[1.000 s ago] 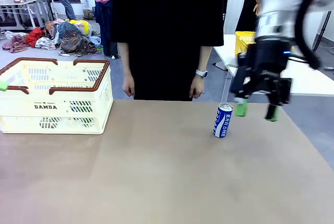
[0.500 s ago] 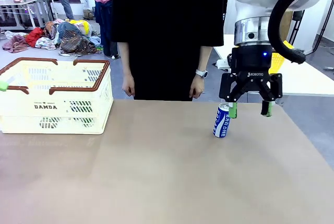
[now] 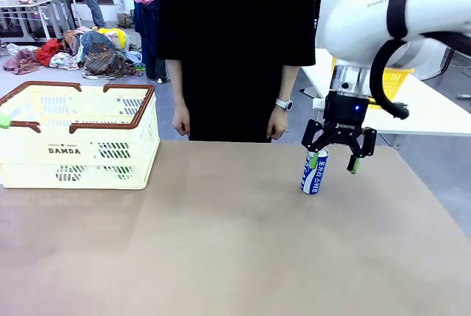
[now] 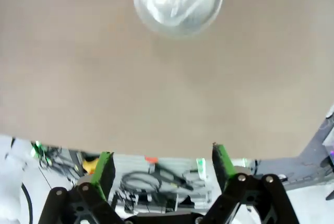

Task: Place the drinks into the Shopping basket.
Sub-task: Pick up one drink and place it into the Shopping basket.

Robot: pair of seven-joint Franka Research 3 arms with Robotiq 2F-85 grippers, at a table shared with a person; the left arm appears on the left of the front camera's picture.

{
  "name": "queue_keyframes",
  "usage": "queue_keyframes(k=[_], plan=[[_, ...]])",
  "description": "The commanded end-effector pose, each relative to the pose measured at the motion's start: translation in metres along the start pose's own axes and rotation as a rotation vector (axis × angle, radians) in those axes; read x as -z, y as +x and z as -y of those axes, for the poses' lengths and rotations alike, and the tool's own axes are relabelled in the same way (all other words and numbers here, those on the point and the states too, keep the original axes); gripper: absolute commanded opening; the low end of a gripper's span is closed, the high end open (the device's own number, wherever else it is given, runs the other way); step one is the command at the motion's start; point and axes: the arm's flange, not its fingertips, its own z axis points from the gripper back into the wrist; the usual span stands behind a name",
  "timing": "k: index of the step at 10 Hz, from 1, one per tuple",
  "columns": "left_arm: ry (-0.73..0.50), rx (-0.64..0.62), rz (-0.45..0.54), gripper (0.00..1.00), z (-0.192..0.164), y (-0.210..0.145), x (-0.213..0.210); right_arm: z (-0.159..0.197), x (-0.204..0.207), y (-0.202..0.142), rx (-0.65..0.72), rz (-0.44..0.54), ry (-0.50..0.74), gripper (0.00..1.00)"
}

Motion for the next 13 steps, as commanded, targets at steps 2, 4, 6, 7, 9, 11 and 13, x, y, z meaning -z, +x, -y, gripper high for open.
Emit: queue_keyframes(k=[2,4,6,7,9,11,13], plan=[[0.003,0.001,-0.007,1.00,-0.001,-0.002,-0.002,-0.001,0.015,0.023,0.143,0.116,-0.048,1.00],[0.003,0.001,-0.007,1.00,-0.001,-0.002,-0.002,0.001,0.027,0.046,0.196,0.189,-0.108,1.00],[0.003,0.001,-0.007,1.00,-0.001,-0.002,-0.002,0.002,0.034,0.065,0.173,0.261,-0.122,1.00],[0.003,0.001,-0.007,1.00,-0.001,-0.002,-0.002,0.006,0.039,0.075,0.153,0.277,-0.100,1.00],[0.003,0.001,-0.007,1.00,-0.001,-0.002,-0.002,0.012,0.041,0.088,0.159,0.307,-0.066,1.00],[0.003,0.001,-0.007,1.00,-0.001,-0.002,-0.002,0.013,0.045,0.093,0.148,0.297,-0.067,1.00],[0.003,0.001,-0.007,1.00,-0.001,-0.002,-0.002,0.012,0.045,0.095,0.129,0.271,-0.062,1.00]])
